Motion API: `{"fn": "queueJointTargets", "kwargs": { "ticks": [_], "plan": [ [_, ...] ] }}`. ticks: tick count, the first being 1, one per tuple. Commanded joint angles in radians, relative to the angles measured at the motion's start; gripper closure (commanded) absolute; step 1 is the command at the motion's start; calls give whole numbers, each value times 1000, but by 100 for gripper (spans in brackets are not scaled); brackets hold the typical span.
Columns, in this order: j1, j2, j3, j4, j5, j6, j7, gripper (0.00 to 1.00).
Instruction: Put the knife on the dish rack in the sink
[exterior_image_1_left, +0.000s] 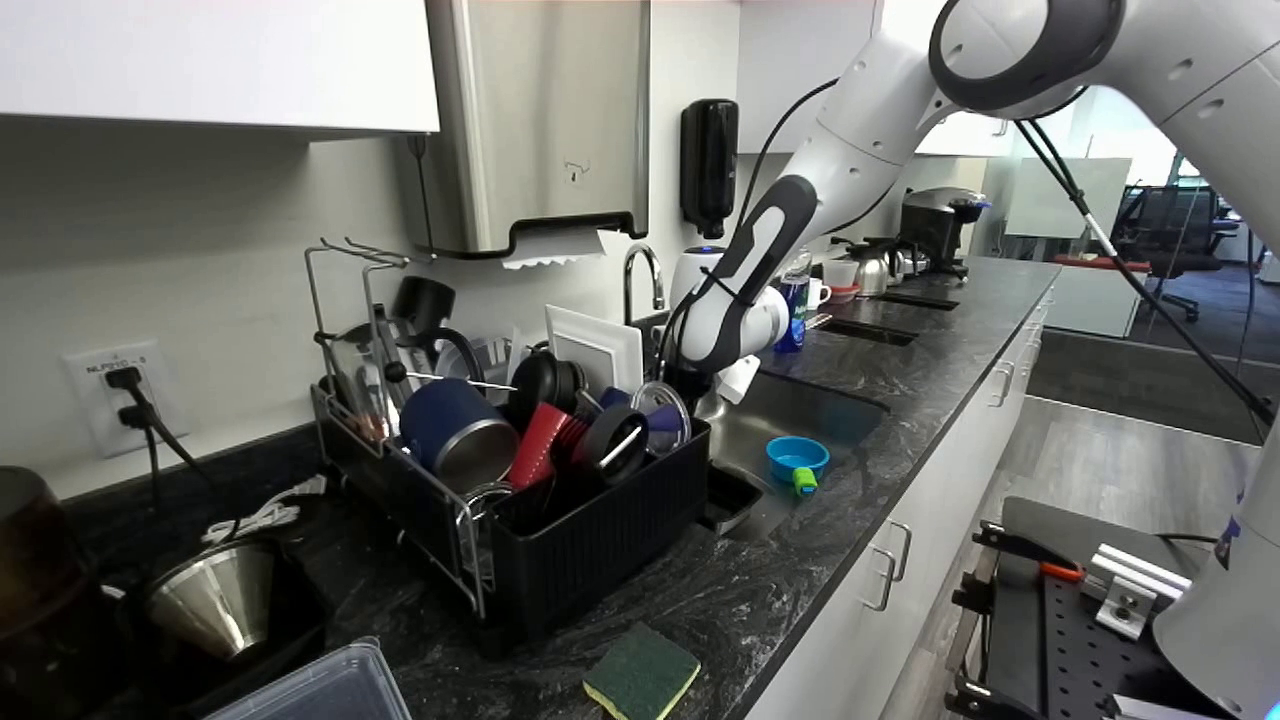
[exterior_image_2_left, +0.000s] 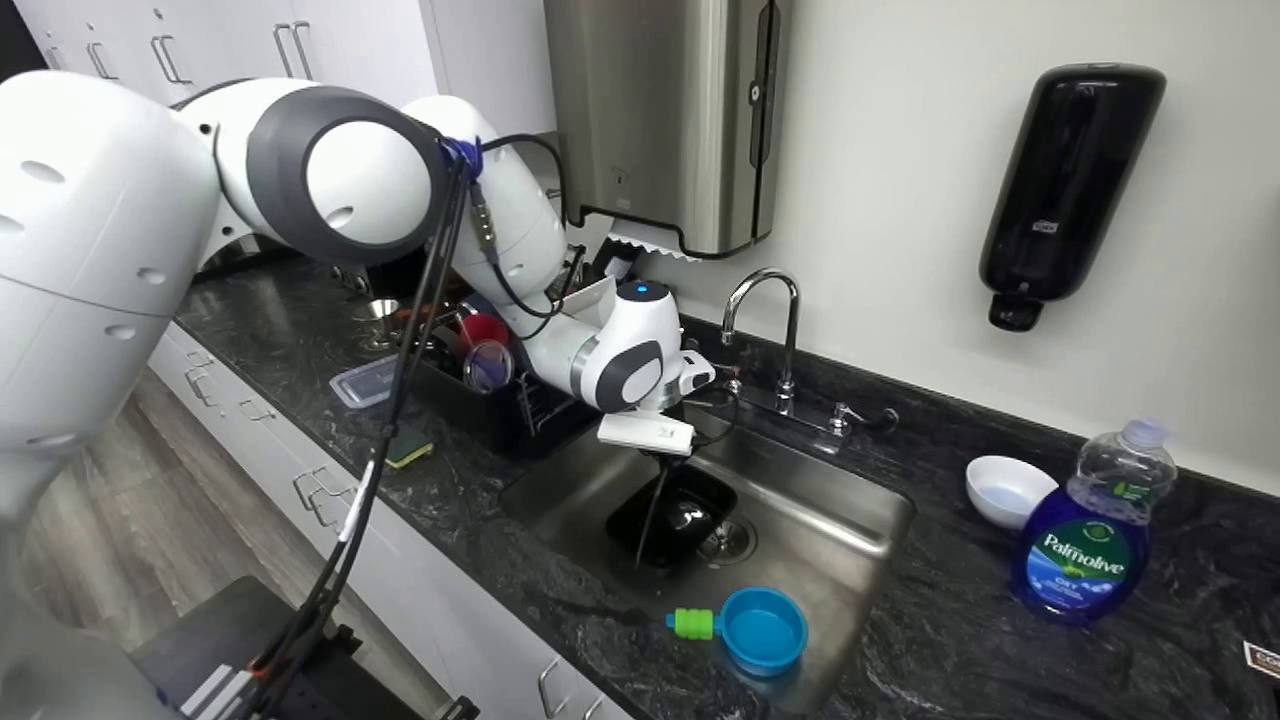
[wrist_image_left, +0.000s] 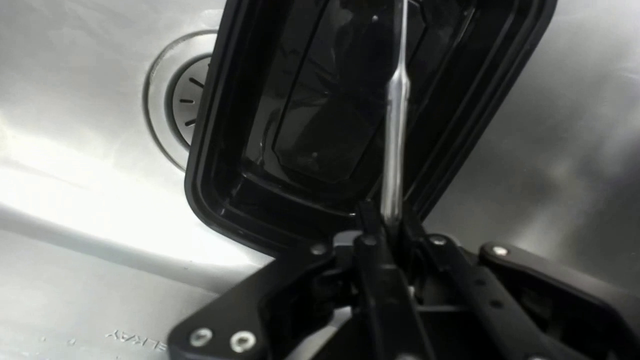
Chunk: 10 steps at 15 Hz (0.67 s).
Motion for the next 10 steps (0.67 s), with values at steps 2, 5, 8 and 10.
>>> {"fn": "queueJointTargets", "kwargs": {
  "ticks": [2,5,8,10],
  "plan": [
    [3,63,3,79,-41,7,13,97],
    [7,96,2,128,-54,4,12,97],
    [9,128,-2,176,-62,-2,15,97],
    [8,150,-1,202,-64,-8,15,97]
  ]
}}
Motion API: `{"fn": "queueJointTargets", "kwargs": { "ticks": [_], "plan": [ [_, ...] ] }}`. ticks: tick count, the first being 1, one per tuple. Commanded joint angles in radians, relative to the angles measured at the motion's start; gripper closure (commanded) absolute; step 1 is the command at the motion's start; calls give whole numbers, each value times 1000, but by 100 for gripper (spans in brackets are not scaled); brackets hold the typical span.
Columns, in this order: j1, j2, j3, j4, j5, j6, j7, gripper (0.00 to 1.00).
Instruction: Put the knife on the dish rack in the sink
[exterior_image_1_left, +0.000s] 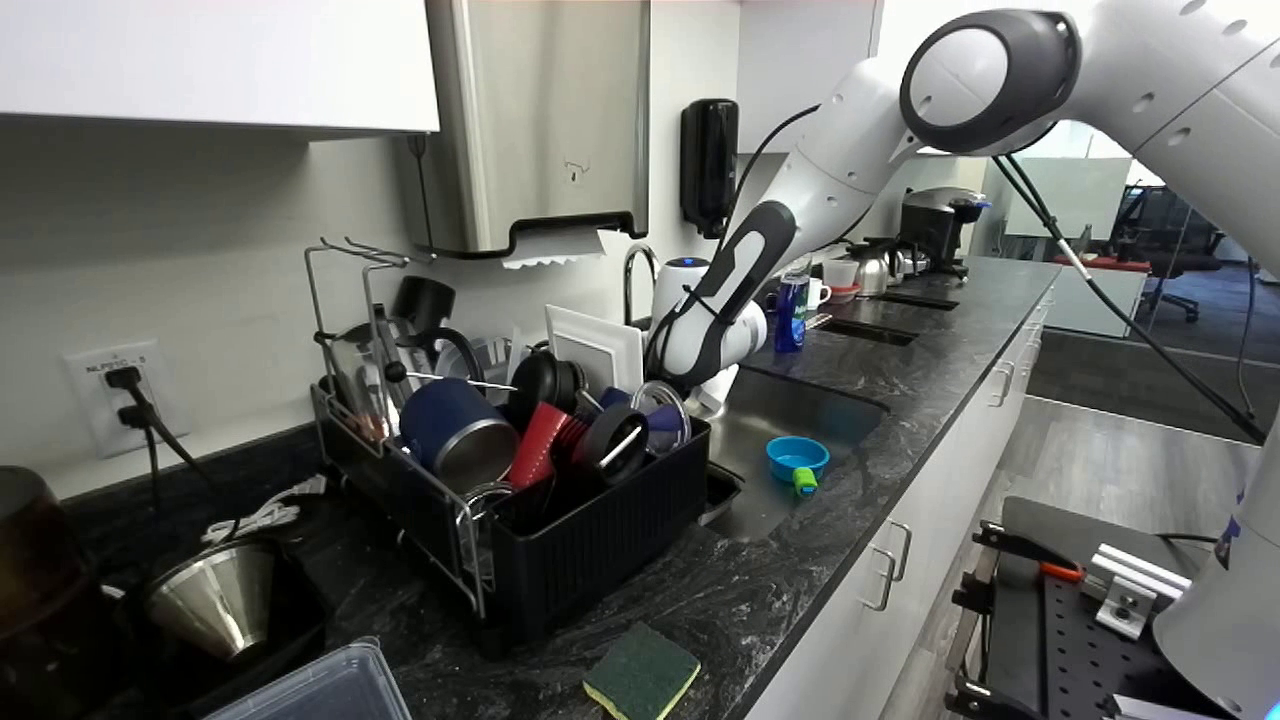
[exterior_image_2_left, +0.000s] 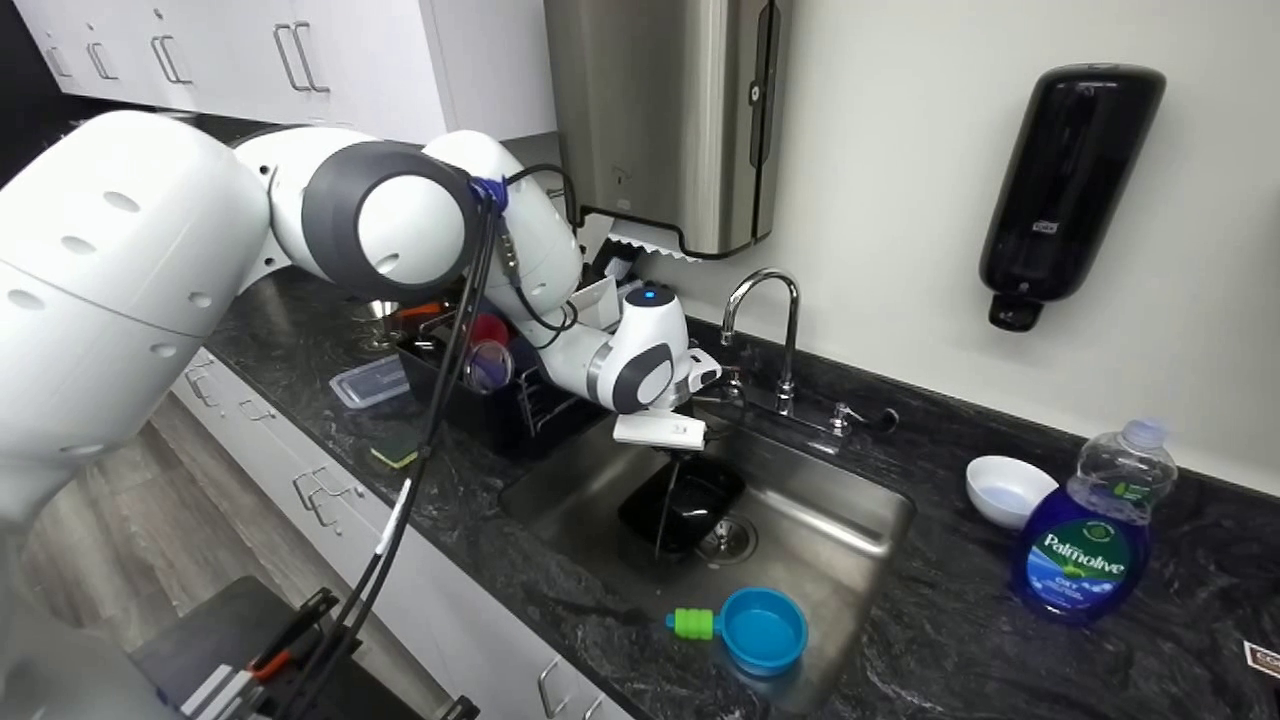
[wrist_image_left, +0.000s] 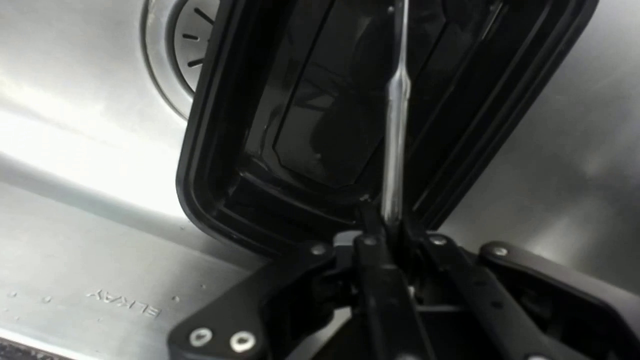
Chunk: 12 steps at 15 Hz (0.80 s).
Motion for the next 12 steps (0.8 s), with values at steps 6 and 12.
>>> {"fn": "queueJointTargets", "kwargs": {
  "ticks": [6,12],
  "plan": [
    [-8,66,2,87,-25,-21,11,97],
    [-16,56,6,76,-26,-32,1,61]
  ]
}}
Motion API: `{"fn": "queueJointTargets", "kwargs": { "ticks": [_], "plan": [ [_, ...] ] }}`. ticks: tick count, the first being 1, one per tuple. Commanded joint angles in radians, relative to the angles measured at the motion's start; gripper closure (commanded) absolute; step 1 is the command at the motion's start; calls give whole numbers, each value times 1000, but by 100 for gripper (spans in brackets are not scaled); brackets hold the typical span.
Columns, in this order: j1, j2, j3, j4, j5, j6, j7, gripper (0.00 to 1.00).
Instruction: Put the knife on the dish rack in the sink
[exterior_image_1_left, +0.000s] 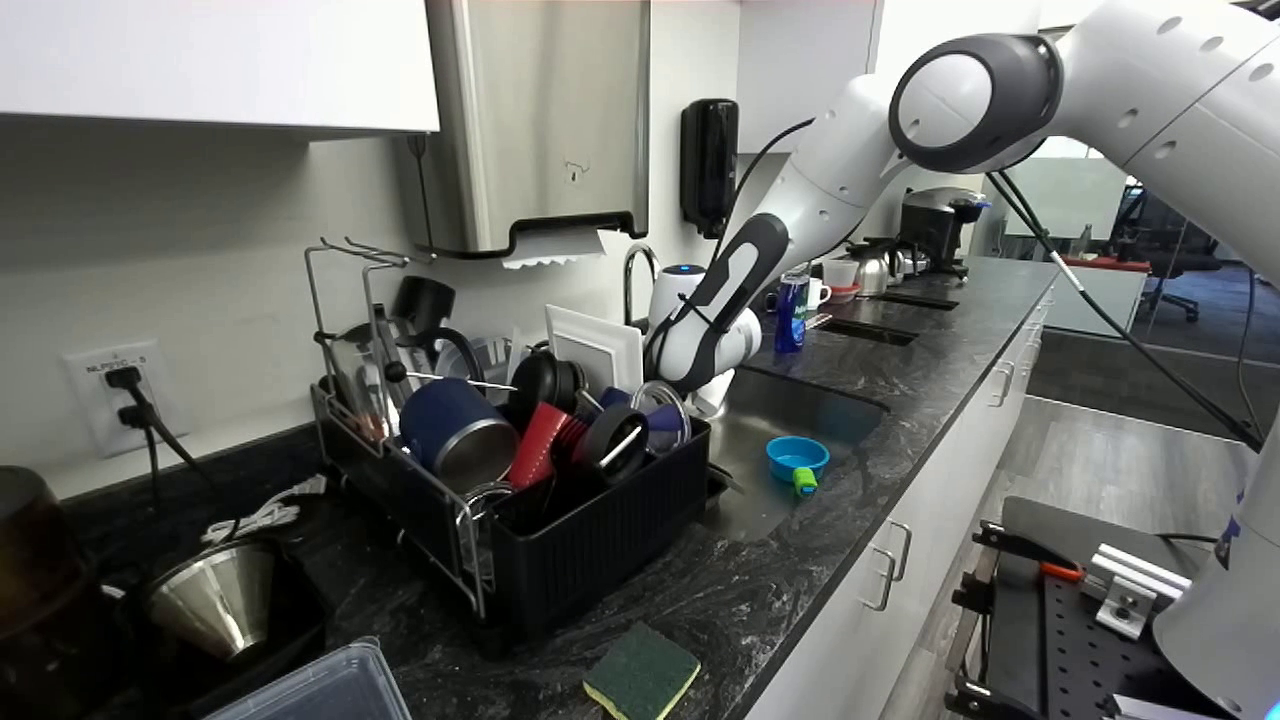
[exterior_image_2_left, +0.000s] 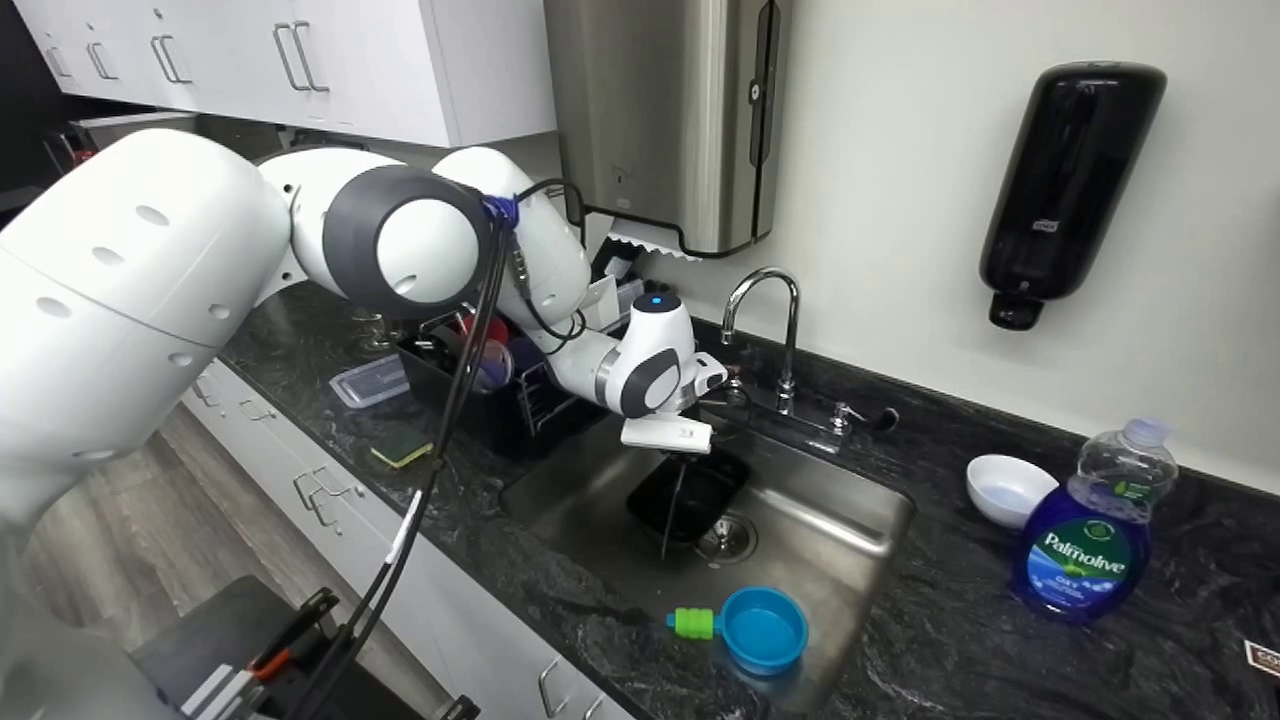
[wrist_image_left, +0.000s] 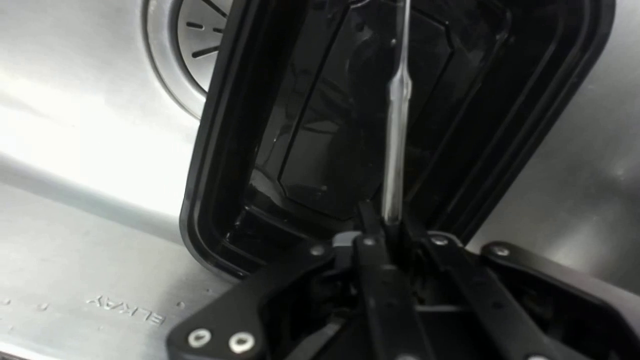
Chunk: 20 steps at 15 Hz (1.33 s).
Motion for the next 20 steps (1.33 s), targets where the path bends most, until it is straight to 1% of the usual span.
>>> {"fn": "queueJointTargets", "kwargs": {
  "ticks": [1,6,9,12,20],
  "plan": [
    [-14,1,10,10,-26,-29,-2,56],
    [-17,-14,12,-5,-29,-31,-10,20],
    [-13,-43,8,-27,-31,-38,-5,1],
    [-9,-93,1,-72,-29,-51,7,0],
    [-12,-281,-27,-276,-15,-118,29,0]
  ]
}}
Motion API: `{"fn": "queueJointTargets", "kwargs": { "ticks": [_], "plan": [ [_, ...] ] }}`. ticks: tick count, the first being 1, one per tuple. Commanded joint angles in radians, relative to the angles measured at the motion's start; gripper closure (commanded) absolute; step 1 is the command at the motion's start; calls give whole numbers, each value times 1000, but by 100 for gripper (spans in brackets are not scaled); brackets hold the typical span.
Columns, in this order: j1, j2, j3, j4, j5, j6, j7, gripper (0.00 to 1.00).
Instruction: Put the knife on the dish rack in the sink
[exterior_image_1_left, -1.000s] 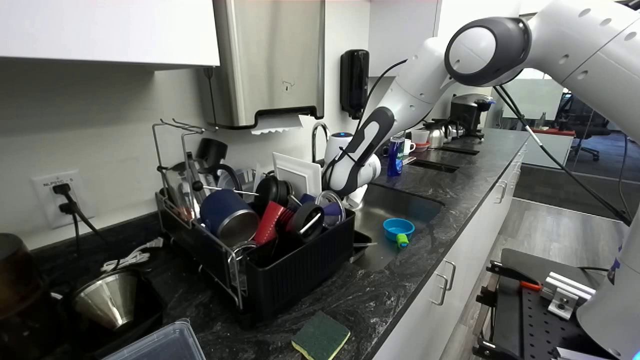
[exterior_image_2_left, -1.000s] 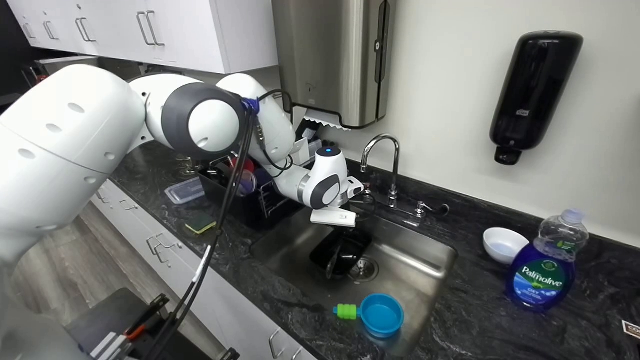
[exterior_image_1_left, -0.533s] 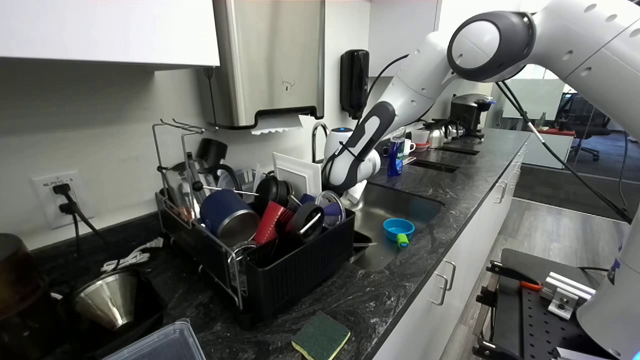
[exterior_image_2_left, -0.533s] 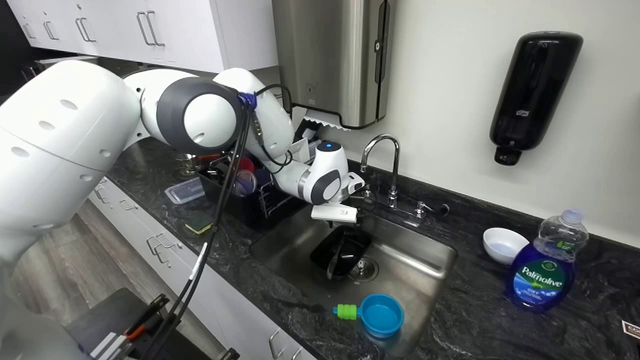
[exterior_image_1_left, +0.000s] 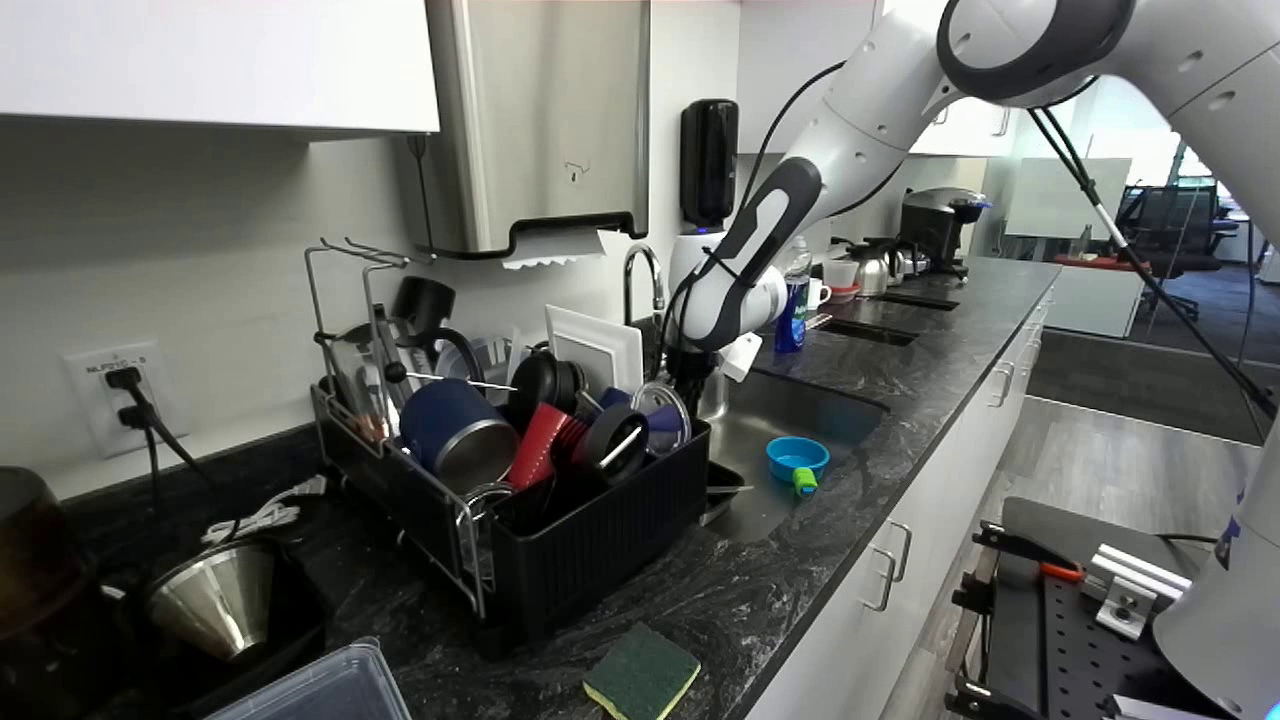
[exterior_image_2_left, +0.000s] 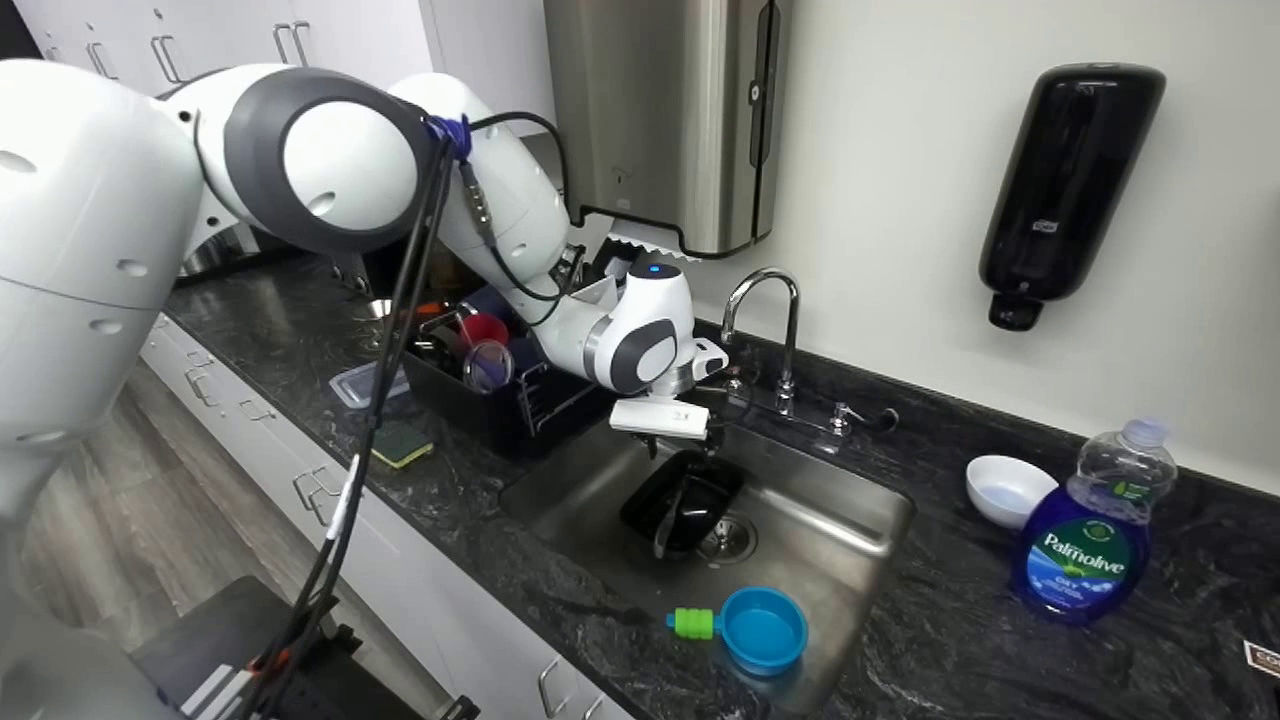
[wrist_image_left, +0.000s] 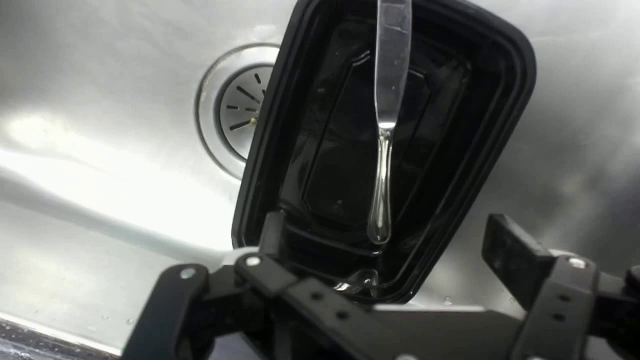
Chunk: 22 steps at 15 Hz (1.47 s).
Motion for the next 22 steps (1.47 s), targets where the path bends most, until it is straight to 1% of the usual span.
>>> {"fn": "queueJointTargets", "kwargs": {
  "ticks": [1,6,12,22],
  "plan": [
    [-6,-101,-1,-114,-10,-26,21,0],
    [-7,-234,5,-244,4,-76,18,0],
    [-1,-382,16,-379,29,-108,2,0],
    [31,-605,6,-522,52,-185,-18,0]
  ]
}}
